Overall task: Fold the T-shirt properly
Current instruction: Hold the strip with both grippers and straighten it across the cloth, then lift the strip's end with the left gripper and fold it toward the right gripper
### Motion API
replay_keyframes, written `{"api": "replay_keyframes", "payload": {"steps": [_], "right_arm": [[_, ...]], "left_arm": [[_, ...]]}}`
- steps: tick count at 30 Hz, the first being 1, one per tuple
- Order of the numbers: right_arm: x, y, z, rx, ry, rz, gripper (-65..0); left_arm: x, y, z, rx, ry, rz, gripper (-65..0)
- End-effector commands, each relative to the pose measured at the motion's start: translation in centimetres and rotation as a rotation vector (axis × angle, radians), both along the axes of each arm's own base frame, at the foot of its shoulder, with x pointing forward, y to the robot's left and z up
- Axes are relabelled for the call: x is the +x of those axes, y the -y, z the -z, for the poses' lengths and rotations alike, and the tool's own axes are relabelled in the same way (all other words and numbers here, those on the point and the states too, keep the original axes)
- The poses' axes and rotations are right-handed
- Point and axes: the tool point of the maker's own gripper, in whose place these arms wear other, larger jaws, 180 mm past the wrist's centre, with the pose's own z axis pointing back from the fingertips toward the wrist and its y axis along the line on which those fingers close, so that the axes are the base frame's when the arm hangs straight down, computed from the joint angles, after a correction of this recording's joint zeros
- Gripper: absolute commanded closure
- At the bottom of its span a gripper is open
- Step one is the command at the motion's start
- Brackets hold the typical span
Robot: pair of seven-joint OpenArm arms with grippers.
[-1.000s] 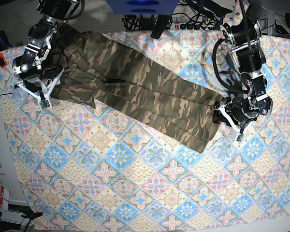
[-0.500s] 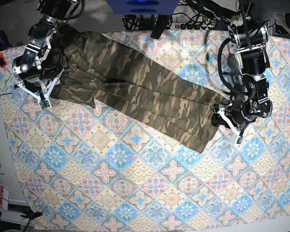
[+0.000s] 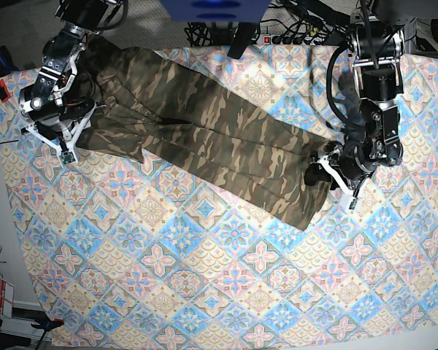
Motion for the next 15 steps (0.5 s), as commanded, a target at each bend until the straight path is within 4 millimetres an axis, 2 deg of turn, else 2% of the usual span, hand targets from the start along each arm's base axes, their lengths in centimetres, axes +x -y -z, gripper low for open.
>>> {"api": "replay_keyframes", "payload": {"steps": [1, 5, 6, 9, 15], "right_arm": [[0.8, 0.4, -0.9, -0.013, 0.038, 0.000, -22.9], [0.9, 0.3, -1.0, -0.012, 0.040, 0.000, -22.9], [0.9, 0.3, -1.0, -0.012, 0.040, 0.000, -22.9], [0.8, 0.3, -0.9, -0.010, 0.038, 0.001, -22.8], [0.8, 0.3, -0.9, -0.010, 0.038, 0.001, -22.8]], "left_arm": [[-7.1, 1.7, 4.6, 0.102, -0.264, 0.184, -29.0], [-7.5, 3.3, 4.8, 0.125, -0.270, 0.269, -9.1], [-6.8, 3.5, 4.5, 0.130, -0.258, 0.284, -6.9], [-5.9, 3.7, 4.0, 0.132, -0.243, 0.288, -5.9], [0.2, 3.4, 0.5, 0.156, -0.127, 0.277, -2.7]]}}
